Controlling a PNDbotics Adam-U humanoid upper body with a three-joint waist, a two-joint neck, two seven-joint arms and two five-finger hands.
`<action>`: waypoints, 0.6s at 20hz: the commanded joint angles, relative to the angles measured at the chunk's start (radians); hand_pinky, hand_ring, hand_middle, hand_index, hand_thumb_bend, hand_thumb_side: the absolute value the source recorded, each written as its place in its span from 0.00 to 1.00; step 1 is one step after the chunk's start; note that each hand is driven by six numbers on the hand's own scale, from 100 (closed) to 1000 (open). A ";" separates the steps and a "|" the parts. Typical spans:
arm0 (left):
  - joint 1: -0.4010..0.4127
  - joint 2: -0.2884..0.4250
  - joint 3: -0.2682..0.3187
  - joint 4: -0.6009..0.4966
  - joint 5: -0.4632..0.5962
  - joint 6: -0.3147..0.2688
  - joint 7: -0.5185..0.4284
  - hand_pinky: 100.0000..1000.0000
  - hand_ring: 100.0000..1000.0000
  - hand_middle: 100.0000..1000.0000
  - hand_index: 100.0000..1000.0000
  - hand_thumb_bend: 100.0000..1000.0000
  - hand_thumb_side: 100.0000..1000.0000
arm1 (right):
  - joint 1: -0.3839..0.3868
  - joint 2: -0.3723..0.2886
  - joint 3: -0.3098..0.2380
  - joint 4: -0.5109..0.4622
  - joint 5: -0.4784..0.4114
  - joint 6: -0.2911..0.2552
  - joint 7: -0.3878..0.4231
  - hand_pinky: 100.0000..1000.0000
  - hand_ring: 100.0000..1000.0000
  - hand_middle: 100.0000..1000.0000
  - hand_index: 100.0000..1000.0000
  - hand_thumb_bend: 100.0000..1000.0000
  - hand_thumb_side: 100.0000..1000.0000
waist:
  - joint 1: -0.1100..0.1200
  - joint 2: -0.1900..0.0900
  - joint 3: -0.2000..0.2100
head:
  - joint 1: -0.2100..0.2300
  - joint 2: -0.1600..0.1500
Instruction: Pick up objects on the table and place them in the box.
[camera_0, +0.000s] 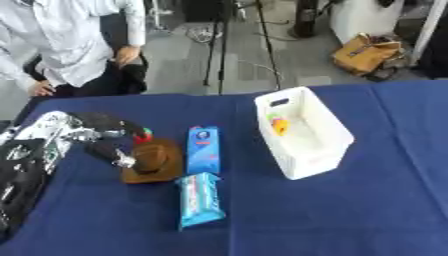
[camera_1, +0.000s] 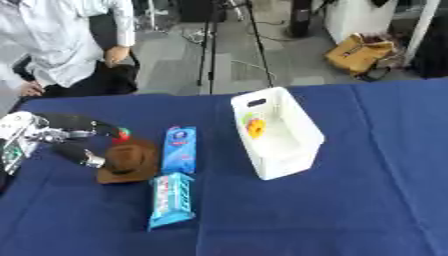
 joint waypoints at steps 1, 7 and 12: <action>-0.023 0.008 0.014 0.001 -0.019 -0.032 -0.022 1.00 1.00 1.00 1.00 0.53 1.00 | -0.012 -0.017 -0.013 -0.010 -0.008 -0.006 0.000 0.77 0.79 0.78 0.72 0.00 0.84 | -0.008 -0.012 -0.004 | 0.007 -0.010; -0.025 -0.010 0.034 0.008 0.009 0.010 0.016 1.00 1.00 1.00 1.00 0.38 1.00 | -0.010 -0.012 -0.014 -0.010 -0.008 -0.004 0.000 0.77 0.79 0.77 0.70 0.00 0.84 | -0.008 -0.010 -0.007 | 0.011 -0.012; -0.024 -0.018 0.029 0.016 0.014 0.054 0.011 1.00 1.00 1.00 1.00 0.41 1.00 | -0.011 -0.011 -0.014 -0.010 -0.010 -0.005 0.000 0.77 0.79 0.77 0.70 0.00 0.84 | -0.006 -0.009 -0.010 | 0.016 -0.015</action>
